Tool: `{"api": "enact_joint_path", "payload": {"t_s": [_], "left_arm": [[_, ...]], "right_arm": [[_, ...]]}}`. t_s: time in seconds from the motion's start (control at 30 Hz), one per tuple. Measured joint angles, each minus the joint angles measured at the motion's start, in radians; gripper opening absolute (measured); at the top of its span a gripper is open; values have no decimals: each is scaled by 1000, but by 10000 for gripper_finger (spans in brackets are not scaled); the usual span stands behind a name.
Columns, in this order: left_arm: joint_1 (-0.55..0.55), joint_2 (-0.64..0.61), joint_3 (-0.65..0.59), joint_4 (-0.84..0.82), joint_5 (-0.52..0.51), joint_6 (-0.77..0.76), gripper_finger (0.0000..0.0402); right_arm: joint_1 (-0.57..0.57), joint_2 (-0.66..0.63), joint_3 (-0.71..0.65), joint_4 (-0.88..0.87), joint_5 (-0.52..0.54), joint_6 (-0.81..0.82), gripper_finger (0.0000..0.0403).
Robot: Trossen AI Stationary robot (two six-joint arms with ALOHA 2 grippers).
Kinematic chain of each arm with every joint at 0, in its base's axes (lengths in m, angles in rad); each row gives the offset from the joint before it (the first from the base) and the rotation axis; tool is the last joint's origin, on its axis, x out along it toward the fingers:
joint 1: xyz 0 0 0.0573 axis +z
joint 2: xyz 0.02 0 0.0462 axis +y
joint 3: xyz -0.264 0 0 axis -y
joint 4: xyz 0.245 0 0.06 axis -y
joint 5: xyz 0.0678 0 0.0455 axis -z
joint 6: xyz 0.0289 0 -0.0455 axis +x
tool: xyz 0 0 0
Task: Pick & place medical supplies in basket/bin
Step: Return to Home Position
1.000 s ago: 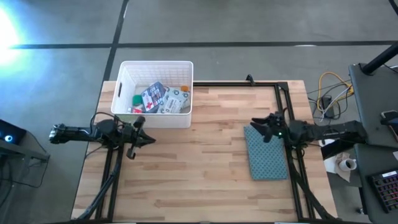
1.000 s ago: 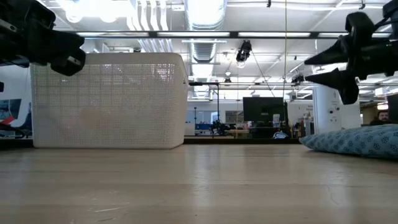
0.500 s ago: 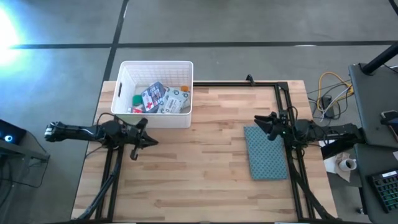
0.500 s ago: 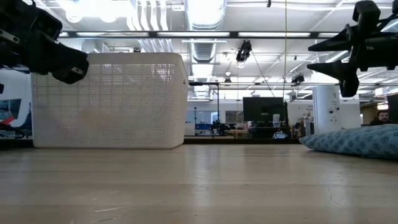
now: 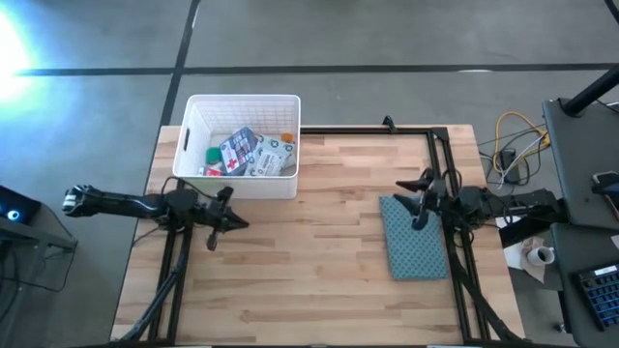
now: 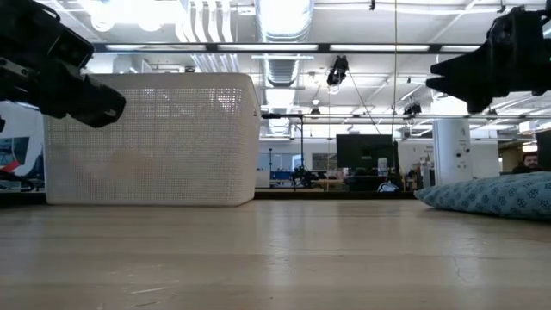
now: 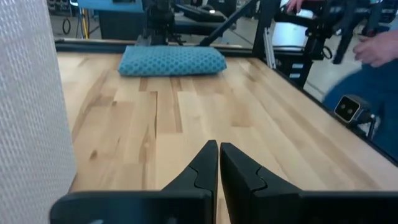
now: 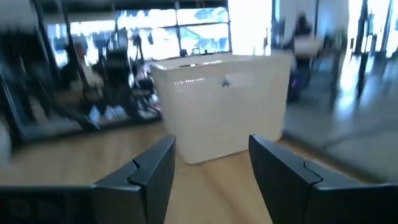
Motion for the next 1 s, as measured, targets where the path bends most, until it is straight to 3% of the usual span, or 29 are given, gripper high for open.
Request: {"api": "enact_joint_path", "payload": {"t_s": [0.13, 0.27, 1.0], "left_arm": [[0, 30, 0, 0, 0, 0, 0], [0, 58, 0, 0, 0, 0, 0], [0, 138, 0, 0, 0, 0, 0]], "right_arm": [[5, 0, 0, 0, 0, -297, 194], [5, 3, 0, 0, 0, -451, 194], [5, 3, 0, 0, 1, -471, 194]]}}
